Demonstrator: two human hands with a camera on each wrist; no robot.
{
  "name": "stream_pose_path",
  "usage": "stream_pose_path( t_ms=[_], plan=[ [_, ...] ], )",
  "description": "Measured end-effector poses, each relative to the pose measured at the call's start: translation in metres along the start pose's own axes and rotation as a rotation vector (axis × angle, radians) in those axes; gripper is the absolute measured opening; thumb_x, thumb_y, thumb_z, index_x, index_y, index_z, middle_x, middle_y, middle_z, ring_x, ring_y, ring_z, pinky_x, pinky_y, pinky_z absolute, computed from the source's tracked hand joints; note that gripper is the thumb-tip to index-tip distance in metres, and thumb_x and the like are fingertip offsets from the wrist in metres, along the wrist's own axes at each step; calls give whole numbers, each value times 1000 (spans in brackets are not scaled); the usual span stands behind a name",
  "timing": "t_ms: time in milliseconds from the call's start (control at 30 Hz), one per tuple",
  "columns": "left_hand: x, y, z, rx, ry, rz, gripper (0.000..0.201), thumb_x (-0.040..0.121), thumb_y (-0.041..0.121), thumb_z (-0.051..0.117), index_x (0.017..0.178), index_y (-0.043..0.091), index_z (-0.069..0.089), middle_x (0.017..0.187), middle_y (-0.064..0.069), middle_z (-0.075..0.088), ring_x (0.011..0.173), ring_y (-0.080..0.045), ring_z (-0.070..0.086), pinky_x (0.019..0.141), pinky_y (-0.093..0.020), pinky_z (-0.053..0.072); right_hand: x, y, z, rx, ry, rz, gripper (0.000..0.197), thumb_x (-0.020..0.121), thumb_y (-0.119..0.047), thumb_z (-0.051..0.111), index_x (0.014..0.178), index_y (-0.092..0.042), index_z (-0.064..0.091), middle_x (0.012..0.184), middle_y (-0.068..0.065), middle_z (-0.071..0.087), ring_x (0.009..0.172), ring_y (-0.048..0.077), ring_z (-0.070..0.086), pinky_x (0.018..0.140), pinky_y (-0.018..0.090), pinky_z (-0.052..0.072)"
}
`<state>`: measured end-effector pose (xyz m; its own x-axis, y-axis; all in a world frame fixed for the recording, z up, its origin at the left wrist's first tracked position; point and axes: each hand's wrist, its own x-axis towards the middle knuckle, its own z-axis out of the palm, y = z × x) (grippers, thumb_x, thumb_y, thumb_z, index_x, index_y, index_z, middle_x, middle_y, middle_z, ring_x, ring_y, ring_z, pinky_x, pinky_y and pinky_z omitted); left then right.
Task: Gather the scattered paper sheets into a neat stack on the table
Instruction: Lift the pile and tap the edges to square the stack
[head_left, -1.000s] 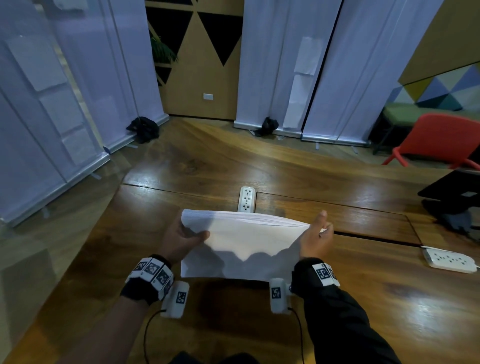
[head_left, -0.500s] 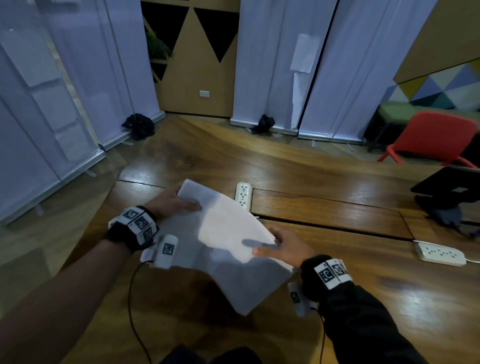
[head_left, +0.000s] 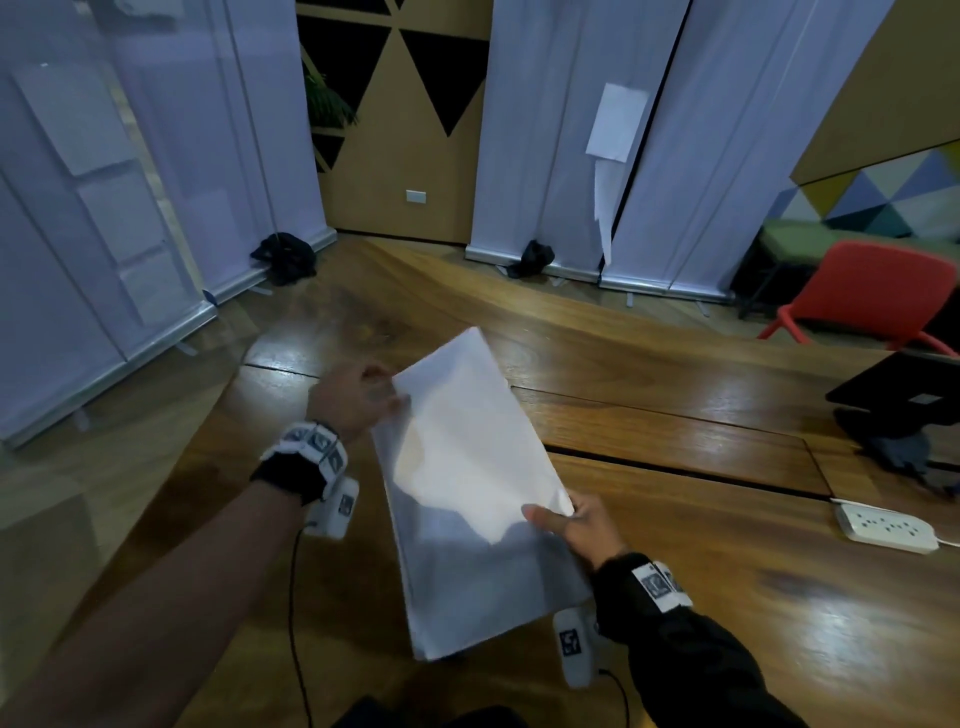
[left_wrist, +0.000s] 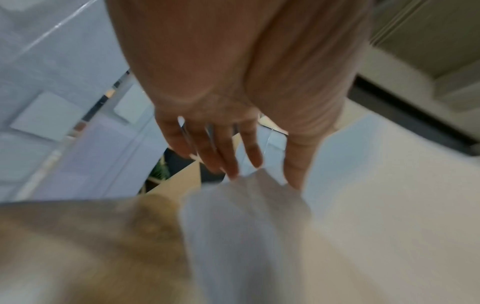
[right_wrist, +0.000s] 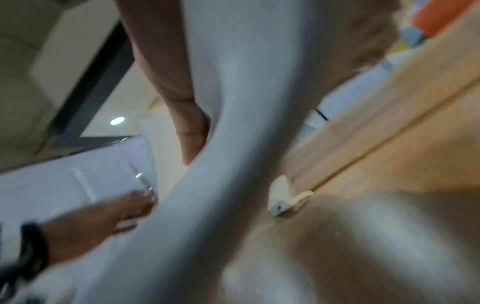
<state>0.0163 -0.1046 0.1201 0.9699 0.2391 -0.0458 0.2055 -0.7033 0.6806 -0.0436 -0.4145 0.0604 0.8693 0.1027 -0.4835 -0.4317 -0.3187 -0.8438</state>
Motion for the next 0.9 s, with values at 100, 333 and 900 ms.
stream_pose_path(
  t_ms=[100, 333, 900],
  plan=[
    [-21, -52, 59, -289, -125, -313, 77, 66, 69, 68, 121, 16, 59, 127, -9, 62, 112, -27, 61, 100, -45, 47, -4, 27, 1, 170, 32, 112, 52, 67, -39, 83, 107, -9, 69, 95, 12, 76, 93, 32, 70, 81, 42, 57],
    [-127, -56, 125, -1010, -680, -723, 72, 89, 65, 27, 116, 10, 64, 113, -21, 69, 90, -30, 71, 77, -36, 56, -7, 96, 29, 252, 70, 309, 36, 81, -15, 75, 113, 1, 66, 80, 5, 76, 77, 30, 72, 57, 31, 54],
    [-146, -98, 155, -484, -516, -573, 47, 79, 36, 71, 118, 14, 57, 121, -10, 64, 103, -27, 63, 96, -42, 50, 11, 145, 31, 167, 25, 318, 49, 64, -35, 68, 112, -26, 66, 103, 3, 75, 97, 34, 69, 94, 54, 51]
  ],
)
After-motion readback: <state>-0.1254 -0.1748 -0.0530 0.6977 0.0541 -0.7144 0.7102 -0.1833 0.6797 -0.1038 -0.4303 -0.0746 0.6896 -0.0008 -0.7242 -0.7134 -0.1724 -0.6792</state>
